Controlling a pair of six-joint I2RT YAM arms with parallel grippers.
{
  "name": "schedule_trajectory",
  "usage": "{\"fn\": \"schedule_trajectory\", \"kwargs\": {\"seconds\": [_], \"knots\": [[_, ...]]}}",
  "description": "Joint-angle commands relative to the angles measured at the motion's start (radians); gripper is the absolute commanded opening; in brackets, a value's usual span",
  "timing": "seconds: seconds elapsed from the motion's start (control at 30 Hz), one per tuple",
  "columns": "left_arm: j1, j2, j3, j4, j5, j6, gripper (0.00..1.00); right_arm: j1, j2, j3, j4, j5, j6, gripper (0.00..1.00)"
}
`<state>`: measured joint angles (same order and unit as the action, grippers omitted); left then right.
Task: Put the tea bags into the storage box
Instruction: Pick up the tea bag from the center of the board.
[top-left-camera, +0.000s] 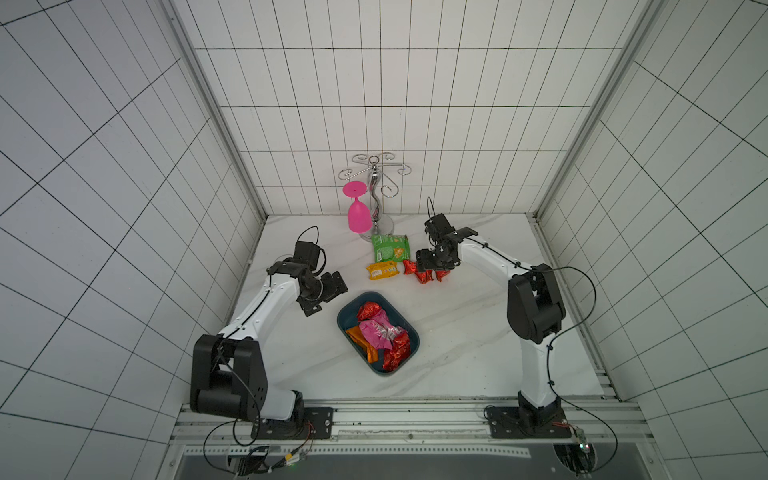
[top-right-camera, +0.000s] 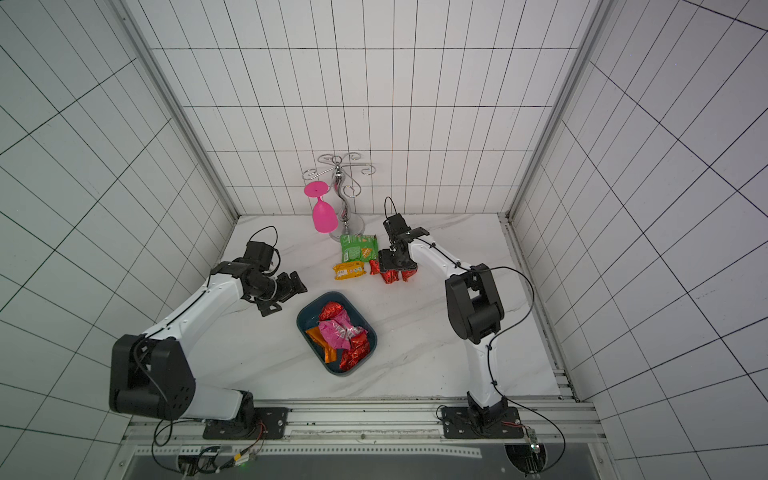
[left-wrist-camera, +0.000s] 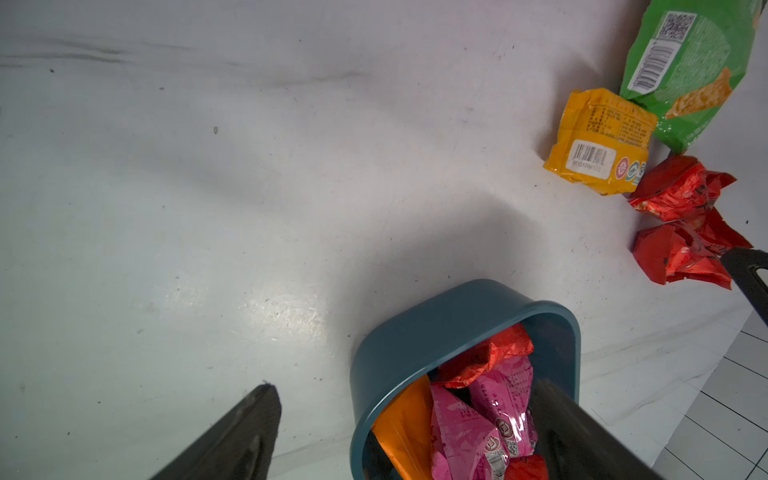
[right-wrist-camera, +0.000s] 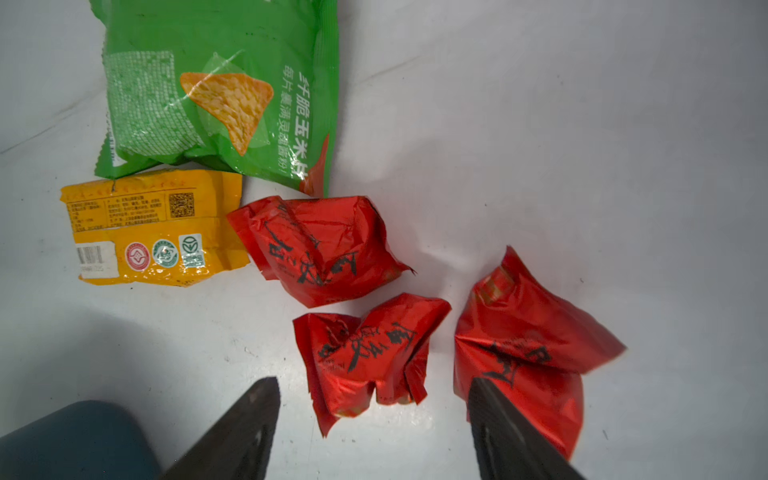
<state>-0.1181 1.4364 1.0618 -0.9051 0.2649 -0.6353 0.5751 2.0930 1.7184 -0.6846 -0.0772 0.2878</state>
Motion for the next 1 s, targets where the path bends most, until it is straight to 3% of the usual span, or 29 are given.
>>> {"fn": "schedule_trajectory", "kwargs": {"seconds": [0.0, 0.33, 0.63, 0.97], "knots": [[0.009, -0.008, 0.013, 0.014, 0.008, 0.017, 0.97, 0.001, 0.049, 0.034, -0.044, -0.036, -0.015, 0.83], [0.025, -0.042, -0.019, -0.004, 0.009, 0.017, 0.97, 0.003, 0.097, 0.008, -0.036, -0.061, 0.000, 0.82], [0.031, -0.075, -0.044, -0.014, 0.008, 0.020, 0.97, 0.003, 0.069, -0.014, -0.034, -0.040, 0.002, 0.46], [0.032, -0.112, -0.070, -0.004, 0.021, 0.005, 0.98, 0.035, -0.147, -0.136, -0.020, -0.061, 0.014, 0.37]]}}
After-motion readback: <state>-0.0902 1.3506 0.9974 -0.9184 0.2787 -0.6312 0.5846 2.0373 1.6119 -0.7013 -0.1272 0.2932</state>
